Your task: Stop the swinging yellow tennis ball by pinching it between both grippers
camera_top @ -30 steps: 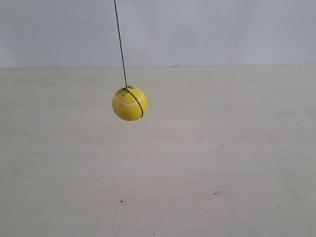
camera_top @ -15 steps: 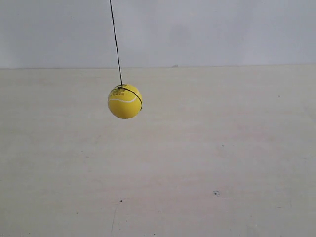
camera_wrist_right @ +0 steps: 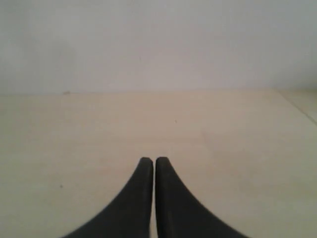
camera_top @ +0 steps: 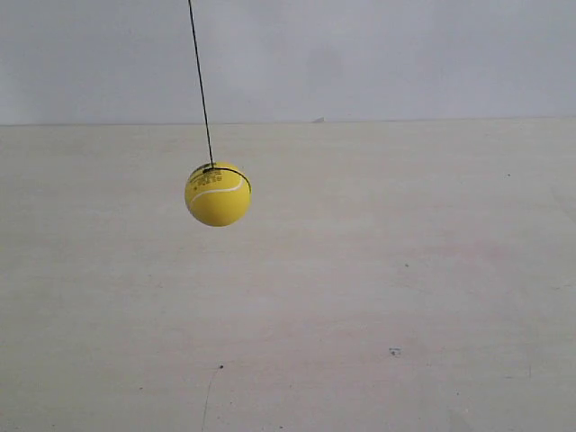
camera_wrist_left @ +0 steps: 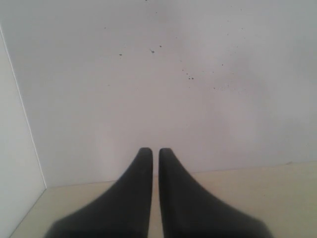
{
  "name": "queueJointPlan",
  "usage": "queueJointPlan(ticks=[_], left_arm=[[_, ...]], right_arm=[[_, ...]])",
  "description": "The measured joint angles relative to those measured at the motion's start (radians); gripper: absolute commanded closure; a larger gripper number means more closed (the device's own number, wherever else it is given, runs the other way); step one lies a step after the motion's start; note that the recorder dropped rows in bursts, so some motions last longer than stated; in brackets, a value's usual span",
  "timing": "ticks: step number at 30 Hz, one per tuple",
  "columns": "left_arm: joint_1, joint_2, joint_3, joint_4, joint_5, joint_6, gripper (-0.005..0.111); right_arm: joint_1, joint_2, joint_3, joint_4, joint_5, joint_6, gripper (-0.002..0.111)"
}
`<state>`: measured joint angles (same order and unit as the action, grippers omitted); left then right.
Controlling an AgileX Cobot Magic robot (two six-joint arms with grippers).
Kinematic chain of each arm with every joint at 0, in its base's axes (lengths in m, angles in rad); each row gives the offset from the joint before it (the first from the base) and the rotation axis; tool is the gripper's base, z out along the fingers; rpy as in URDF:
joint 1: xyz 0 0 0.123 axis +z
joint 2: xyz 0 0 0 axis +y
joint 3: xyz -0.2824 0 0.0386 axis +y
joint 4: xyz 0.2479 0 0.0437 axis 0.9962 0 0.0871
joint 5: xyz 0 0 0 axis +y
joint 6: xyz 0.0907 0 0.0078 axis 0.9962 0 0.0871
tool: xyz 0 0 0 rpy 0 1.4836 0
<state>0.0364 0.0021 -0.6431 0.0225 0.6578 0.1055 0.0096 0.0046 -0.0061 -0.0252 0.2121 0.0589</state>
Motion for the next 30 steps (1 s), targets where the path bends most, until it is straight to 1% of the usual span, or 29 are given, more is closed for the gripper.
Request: queueJointPlan(ticks=[3, 6, 14, 30], left_arm=[[0.0, 0.0, 0.0, 0.0, 0.0, 0.0, 0.102], [0.0, 0.0, 0.0, 0.0, 0.0, 0.0, 0.102], [0.0, 0.0, 0.0, 0.0, 0.0, 0.0, 0.102], [0.0, 0.0, 0.0, 0.0, 0.0, 0.0, 0.102]], right_arm=[[-0.006, 0.0, 0.002, -0.025, 0.096, 0.034, 0.108], [-0.008, 0.0, 0.005, -0.054, 0.135, 0.036, 0.108], [-0.008, 0.0, 0.007, -0.086, 0.144, 0.036, 0.108], [-0.008, 0.0, 0.007, -0.088, 0.144, 0.036, 0.108]])
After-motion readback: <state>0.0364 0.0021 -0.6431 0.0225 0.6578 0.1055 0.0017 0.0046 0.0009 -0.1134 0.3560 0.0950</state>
